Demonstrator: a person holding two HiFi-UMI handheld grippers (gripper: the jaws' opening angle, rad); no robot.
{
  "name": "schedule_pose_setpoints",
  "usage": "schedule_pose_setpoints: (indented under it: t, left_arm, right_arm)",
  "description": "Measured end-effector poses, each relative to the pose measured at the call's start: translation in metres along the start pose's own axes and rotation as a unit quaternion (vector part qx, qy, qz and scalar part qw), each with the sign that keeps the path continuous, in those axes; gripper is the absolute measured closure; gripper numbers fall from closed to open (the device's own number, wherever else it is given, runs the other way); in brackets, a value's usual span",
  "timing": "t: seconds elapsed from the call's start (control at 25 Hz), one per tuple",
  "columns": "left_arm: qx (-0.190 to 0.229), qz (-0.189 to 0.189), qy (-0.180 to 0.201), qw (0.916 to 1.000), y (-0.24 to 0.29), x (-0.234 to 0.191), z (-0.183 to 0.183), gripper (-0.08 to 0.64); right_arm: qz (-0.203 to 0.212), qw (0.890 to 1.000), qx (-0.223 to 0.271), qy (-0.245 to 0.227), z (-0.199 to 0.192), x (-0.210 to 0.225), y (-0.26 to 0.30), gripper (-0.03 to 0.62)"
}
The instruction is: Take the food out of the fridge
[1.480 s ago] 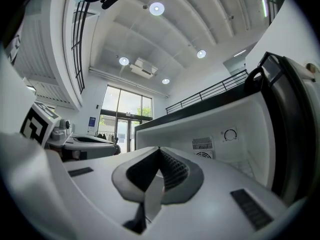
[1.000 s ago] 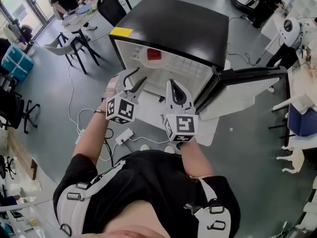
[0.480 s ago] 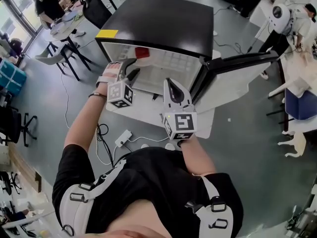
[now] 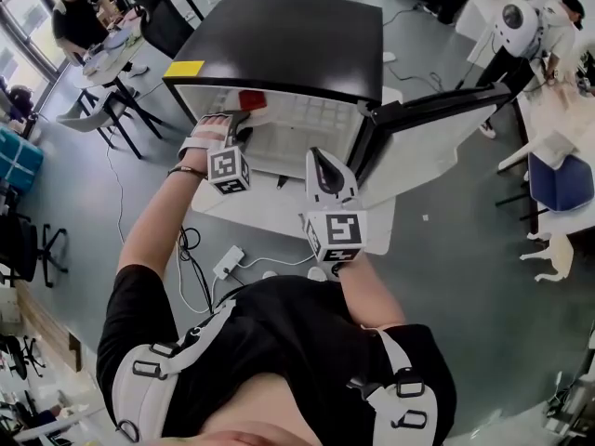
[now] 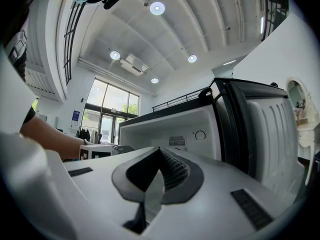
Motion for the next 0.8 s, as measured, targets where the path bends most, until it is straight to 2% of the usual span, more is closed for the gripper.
schedule_pose_setpoints:
  t: [0.08, 0.12, 0.16, 0.48, 0.64, 0.8]
  left_arm:
    - [-0.007, 0.009, 0.003, 0.9999, 0.001, -0.001, 0.000, 0.416]
    - [-0.010, 0.019, 0.006, 0.9998, -0.001, -0.003, 0.001, 0.511]
    - [-0.012, 0.025, 0.010, 0.9996, -0.003, -0.004, 0.001, 0.529]
    - [-0.018, 0.035, 0.043, 0.9983, -0.016, 0.004, 0.005, 0.537]
    - [-0.018, 0.045, 0.043, 0.9979, -0.020, 0.005, 0.003, 0.538]
    - [-0.014, 0.060, 0.021, 0.9979, -0.026, 0.003, 0.002, 0.543]
  right_arm:
    - [-0.003, 1.000, -0.003, 0.004, -0.001, 0.003, -0.001, 0.584]
    - [-0.003, 1.000, -0.004, 0.006, -0.002, 0.004, -0.001, 0.584]
    - [-0.002, 1.000, -0.004, 0.007, -0.002, 0.005, 0.000, 0.584]
    - [0.004, 1.000, -0.003, 0.002, -0.002, 0.006, 0.008, 0.584]
    - [0.008, 1.000, -0.006, 0.004, -0.005, 0.005, 0.017, 0.584]
    - [0.013, 1.000, -0.005, 0.001, -0.004, 0.004, 0.024, 0.584]
Point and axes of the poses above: the fingertips, and each gripper's own axes: y forward along the fingers, x to its right, z out of its top, the point moved 7 cm from there along -y, backward along the fingers, and after that the axes turned 14 degrees about y, right-handed, at the moved point
